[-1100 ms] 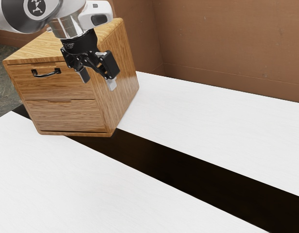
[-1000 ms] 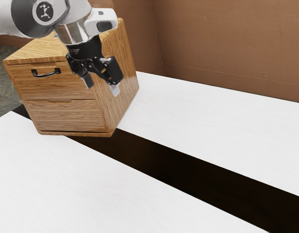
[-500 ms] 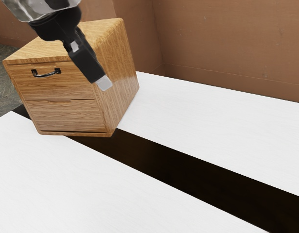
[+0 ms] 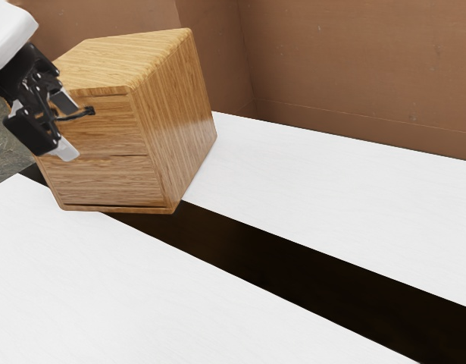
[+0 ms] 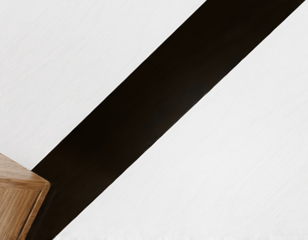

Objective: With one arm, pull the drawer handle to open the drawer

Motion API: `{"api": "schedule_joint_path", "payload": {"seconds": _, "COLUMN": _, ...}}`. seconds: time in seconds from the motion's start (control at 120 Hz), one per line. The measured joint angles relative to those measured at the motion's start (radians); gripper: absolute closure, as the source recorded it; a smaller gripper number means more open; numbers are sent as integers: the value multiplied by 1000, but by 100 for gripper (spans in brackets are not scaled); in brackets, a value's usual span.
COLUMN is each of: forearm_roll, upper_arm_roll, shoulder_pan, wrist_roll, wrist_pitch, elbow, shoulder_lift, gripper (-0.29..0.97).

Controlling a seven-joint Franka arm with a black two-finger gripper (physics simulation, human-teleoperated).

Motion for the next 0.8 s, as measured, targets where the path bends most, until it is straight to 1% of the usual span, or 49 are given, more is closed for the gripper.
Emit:
{"api": "schedule_joint_path", "payload": {"seconds": 0.067, "forearm_roll": -8, "upper_arm_roll": 17, "shoulder_pan": 1, "wrist_roll": 73, "wrist_pitch": 4, "elbow": 0, "shoulder_lift": 2, "gripper": 0}}
{"api": "schedule_joint_path", "payload": {"seconds": 0.117, "forearm_roll": -11, "upper_arm_roll": 35, "shoulder_pan": 3, "wrist_roll": 123, "wrist_pitch": -14, "elbow": 27, "shoulder_lift": 6, "gripper": 0}}
{"api": "schedule_joint_path", "payload": {"seconds": 0.225, "forearm_roll": -15, "upper_arm_roll": 106, "shoulder_pan": 2, "wrist_roll": 226, "wrist_pitch": -37, "elbow": 49, "shoulder_lift": 15, "gripper": 0}}
{"api": "schedule_joint_path", "payload": {"seconds": 0.4, "forearm_roll": -18, "upper_arm_roll": 135, "shoulder_pan": -13, "wrist_roll": 368, "wrist_pitch": -47, "elbow": 39, "shoulder_lift": 10, "gripper": 0}}
{"api": "schedule_joint_path", "payload": {"seconds": 0.417, "forearm_roll": -15, "upper_arm_roll": 159, "shoulder_pan": -39, "wrist_roll": 379, "wrist_pitch": -47, "elbow": 38, "shoulder_lift": -2, "gripper": 0}}
{"api": "schedule_joint_path", "payload": {"seconds": 0.458, "forearm_roll": 2, "upper_arm_roll": 262, "shoulder_pan": -150, "wrist_roll": 407, "wrist_pitch": -49, "elbow": 37, "shoulder_lift": -39, "gripper": 0}}
{"api": "schedule_joint_path", "payload": {"seconds": 0.492, "forearm_roll": 19, "upper_arm_roll": 316, "shoulder_pan": -206, "wrist_roll": 428, "wrist_pitch": -50, "elbow": 37, "shoulder_lift": -56, "gripper": 0}}
{"api": "schedule_joint_path", "payload": {"seconds": 0.558, "forearm_roll": 43, "upper_arm_roll": 411, "shoulder_pan": -266, "wrist_roll": 466, "wrist_pitch": -52, "elbow": 41, "shoulder_lift": -80, "gripper": 0}}
{"api": "schedule_joint_path", "payload": {"seconds": 0.633, "forearm_roll": 54, "upper_arm_roll": 530, "shoulder_pan": -292, "wrist_roll": 503, "wrist_pitch": -50, "elbow": 45, "shoulder_lift": -87, "gripper": 0}}
{"api": "schedule_joint_path", "payload": {"seconds": 0.7, "forearm_roll": 63, "upper_arm_roll": 571, "shoulder_pan": -299, "wrist_roll": 533, "wrist_pitch": -32, "elbow": 46, "shoulder_lift": -66, "gripper": 0}}
{"api": "schedule_joint_path", "payload": {"seconds": 0.8, "forearm_roll": 75, "upper_arm_roll": 586, "shoulder_pan": -301, "wrist_roll": 572, "wrist_pitch": 14, "elbow": 48, "shoulder_lift": 14, "gripper": 0}}
